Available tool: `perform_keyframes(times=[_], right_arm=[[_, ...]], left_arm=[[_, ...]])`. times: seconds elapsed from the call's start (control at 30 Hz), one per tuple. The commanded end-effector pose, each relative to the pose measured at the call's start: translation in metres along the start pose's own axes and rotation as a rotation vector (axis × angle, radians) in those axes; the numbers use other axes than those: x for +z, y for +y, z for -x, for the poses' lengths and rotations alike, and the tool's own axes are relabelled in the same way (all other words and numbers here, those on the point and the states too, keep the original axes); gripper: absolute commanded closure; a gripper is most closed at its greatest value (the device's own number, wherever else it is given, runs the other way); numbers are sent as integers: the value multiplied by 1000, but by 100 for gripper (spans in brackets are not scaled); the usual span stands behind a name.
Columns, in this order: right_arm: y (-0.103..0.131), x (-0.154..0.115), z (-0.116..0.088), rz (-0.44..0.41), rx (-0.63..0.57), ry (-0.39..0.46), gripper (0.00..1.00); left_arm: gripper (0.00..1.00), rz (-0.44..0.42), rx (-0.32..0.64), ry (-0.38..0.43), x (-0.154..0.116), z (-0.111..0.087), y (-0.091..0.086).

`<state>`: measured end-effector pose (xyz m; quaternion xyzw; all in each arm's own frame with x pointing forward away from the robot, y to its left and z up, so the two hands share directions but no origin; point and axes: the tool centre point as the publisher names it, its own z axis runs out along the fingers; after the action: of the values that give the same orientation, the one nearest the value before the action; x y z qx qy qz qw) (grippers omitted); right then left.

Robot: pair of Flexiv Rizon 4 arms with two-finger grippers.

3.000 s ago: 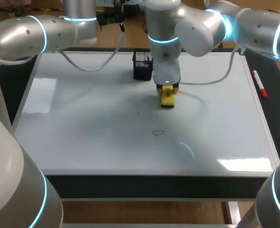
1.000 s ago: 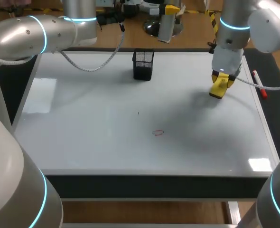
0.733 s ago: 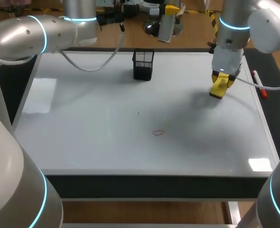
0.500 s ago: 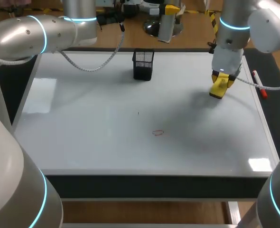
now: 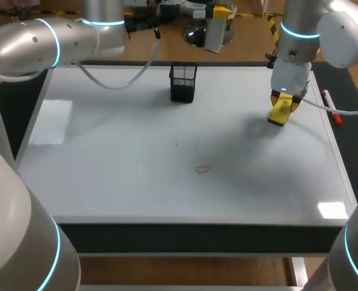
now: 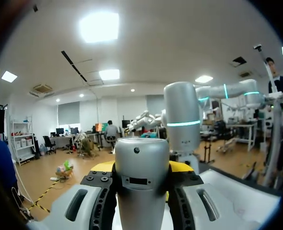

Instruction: Pick up the inspection probe, press it on each red-marked spot on the whiteboard one by one, put down the probe, pick up the eraser, and wipe off all the red marks.

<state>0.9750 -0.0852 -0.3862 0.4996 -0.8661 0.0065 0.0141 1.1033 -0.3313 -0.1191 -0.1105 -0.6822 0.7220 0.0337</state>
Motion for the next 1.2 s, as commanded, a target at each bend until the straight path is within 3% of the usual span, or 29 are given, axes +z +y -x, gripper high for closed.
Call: perform_keyframes(times=[0.03, 0.67, 1.2], right_arm=[[-1, -1, 0, -1, -2, 3, 100], [-1, -1, 0, -1, -2, 3, 100], [-1, -1, 0, -1, -2, 3, 100]], left_arm=[[100, 33, 25, -11, 5, -24, -18], [100, 39, 74, 82, 18, -147, -40], [100, 16, 4, 165, 13, -247, -7]])
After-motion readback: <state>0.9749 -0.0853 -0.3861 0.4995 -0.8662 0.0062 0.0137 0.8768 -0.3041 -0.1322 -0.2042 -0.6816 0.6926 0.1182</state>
